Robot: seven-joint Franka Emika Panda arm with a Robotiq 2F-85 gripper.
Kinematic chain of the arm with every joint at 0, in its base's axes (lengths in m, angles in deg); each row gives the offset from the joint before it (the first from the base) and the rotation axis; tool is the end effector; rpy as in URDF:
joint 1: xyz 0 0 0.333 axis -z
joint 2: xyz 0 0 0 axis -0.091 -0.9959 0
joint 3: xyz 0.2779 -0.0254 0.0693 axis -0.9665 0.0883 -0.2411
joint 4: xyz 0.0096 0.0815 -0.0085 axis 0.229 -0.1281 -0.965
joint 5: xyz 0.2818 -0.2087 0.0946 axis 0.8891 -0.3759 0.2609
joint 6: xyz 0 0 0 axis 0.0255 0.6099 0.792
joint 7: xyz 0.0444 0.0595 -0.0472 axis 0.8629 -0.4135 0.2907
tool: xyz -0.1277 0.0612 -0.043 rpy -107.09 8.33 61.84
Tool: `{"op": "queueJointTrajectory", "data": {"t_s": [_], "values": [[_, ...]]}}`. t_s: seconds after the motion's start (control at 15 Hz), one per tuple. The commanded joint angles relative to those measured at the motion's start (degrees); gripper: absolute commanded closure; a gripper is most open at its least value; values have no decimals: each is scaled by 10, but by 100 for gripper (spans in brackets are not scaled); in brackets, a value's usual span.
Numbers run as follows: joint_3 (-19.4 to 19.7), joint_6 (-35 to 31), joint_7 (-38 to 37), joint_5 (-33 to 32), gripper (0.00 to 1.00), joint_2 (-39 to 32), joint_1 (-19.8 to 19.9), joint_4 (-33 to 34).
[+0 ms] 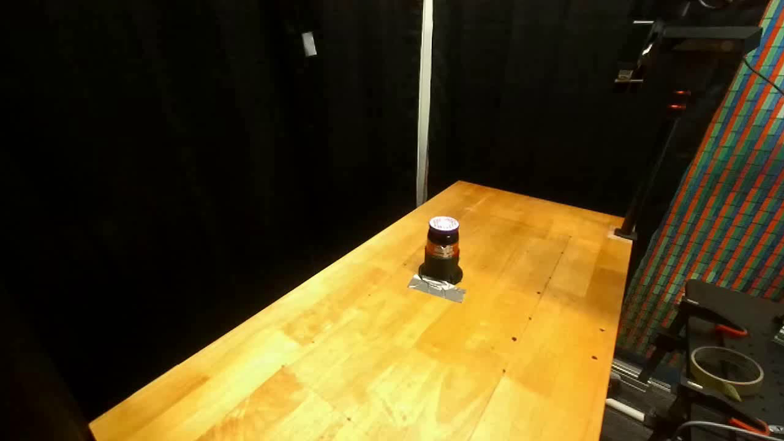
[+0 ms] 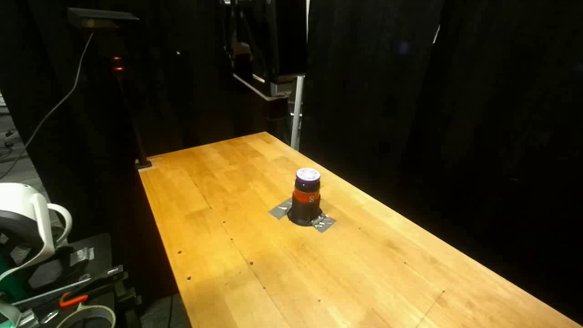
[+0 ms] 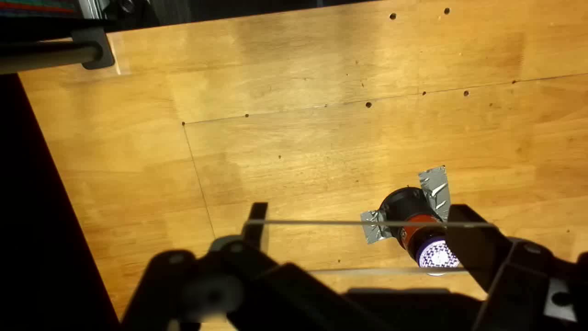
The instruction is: Put the rubber band around the base of the cup
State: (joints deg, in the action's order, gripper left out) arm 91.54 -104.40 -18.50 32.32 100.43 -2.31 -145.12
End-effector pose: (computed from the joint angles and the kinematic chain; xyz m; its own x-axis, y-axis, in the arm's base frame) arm 0.4102 -0.0817 0.4829 0.9962 -0.0506 0.0703 -0.0485 -0.9983 -0.0315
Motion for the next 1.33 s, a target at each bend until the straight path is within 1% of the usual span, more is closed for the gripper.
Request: {"op": "queueJointTrajectory", "data": {"t_s": [0.0,0.33,0.47,0.73,0.93,1.0,1.07,1.13,1.2,1.27], "values": [[-4,1,2,2,0,-1,5,3],[-4,1,2,2,0,2,5,8],[-6,-12,15,7,0,-52,-5,39],[-8,-16,80,44,0,-188,-32,137],[-27,-12,90,61,0,-292,-34,221],[-24,-11,90,64,0,-328,-43,253],[-31,-19,82,65,0,-362,-45,279],[-48,-18,77,65,0,-397,-33,314],[-41,-28,72,64,0,-433,-47,341],[-62,-30,66,61,0,-466,-33,373]]}}
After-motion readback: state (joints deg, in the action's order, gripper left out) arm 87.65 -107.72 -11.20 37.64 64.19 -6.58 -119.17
